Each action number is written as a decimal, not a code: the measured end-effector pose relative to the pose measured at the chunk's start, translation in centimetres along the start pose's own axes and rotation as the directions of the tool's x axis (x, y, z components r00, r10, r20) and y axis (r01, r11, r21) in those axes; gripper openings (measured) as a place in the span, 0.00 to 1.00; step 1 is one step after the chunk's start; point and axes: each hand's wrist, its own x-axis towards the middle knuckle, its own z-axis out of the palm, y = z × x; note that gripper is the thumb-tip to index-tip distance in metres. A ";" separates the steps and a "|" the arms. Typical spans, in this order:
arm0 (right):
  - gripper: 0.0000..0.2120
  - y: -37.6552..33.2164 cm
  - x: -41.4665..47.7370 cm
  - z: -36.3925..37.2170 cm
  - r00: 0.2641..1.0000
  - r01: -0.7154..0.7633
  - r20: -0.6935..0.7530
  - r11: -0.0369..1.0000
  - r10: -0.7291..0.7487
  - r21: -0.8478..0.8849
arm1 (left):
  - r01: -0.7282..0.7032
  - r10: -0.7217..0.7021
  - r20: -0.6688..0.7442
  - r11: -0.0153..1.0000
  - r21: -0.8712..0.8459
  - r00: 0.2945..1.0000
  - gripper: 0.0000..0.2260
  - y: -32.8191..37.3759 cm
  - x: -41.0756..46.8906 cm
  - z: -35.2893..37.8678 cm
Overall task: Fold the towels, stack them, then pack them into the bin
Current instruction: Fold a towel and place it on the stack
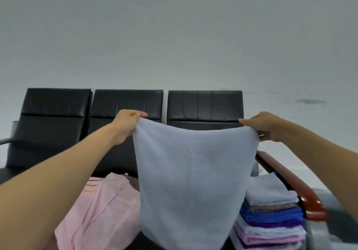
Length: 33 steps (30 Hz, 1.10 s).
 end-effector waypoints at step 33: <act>0.18 -1.9 -1.9 -0.5 0.941 0.078 0.339 0.986 -0.025 -0.145 | 0.232 -0.352 0.289 0.897 0.377 0.890 0.15 1.0 -1.3 -3.9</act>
